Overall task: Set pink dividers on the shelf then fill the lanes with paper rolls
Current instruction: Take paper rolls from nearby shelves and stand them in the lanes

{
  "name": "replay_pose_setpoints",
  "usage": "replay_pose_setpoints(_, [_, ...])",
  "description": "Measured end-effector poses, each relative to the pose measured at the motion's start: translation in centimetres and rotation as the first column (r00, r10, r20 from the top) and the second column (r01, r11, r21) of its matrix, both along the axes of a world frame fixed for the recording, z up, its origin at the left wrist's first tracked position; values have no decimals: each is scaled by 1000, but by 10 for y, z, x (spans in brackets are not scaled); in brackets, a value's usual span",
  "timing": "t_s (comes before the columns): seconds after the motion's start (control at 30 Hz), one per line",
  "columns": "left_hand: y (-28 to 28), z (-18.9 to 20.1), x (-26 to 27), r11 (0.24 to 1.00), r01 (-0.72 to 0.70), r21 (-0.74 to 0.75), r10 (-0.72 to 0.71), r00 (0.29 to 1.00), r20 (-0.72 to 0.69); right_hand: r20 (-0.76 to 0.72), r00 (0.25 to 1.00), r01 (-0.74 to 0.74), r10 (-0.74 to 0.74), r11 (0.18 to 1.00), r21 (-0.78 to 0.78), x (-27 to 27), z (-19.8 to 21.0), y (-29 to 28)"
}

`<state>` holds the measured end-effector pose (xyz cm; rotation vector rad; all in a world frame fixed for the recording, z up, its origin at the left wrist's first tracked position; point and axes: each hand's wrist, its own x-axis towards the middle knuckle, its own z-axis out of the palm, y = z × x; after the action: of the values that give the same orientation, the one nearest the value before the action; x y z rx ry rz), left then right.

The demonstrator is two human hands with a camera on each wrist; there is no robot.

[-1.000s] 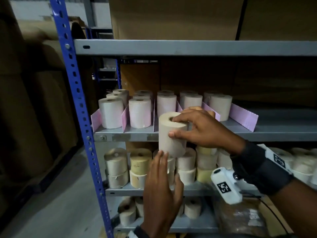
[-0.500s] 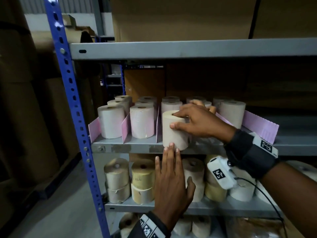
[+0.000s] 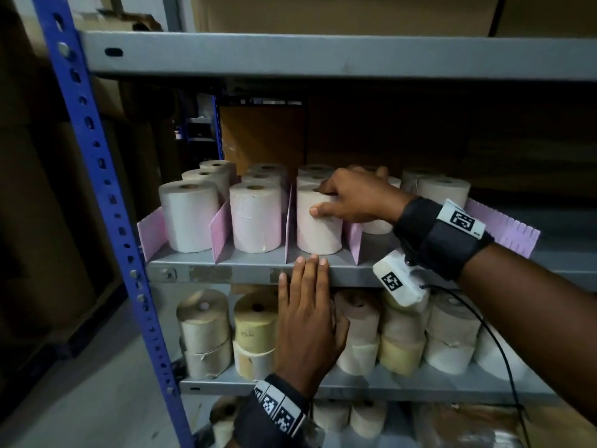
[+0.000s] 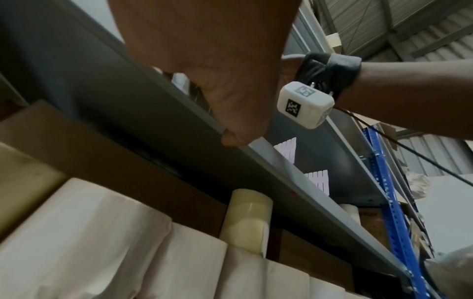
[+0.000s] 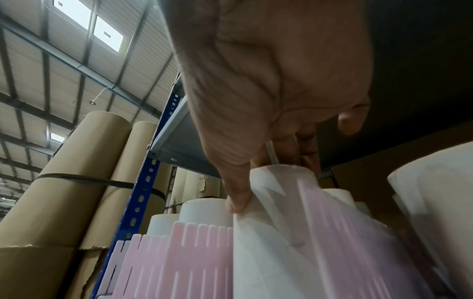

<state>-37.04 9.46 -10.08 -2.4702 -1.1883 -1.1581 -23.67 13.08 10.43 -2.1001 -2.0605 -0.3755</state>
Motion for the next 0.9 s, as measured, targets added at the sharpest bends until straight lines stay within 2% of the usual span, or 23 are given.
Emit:
replay_pose_setpoints(0.27, [4,-6,3,1000,3,14,-3,1000,22,-35,999,-17,17,1000,-10,7,-2,8])
replay_pose_setpoints(0.47, [1,-5,0,1000,2,-29,-5,997,-80,-66,998,-9,9,1000,-6,8,-3,7])
replay_pose_setpoints(0.7, [-10,14,-17,997,32,-75,-45,983,-179,-93,996,19,-19,1000,-2,0,-11,-11])
replay_pose_setpoints(0.8, [-8,21,-36,985,79,-156,-118,958,-260,-178,983,-36,52,995,96,-2,-13,-33])
replay_pose_setpoints(0.9, [-21,20,-59,961,103,-256,-163,961,-223,-178,977,-63,120,953,295,-2,-22,-73])
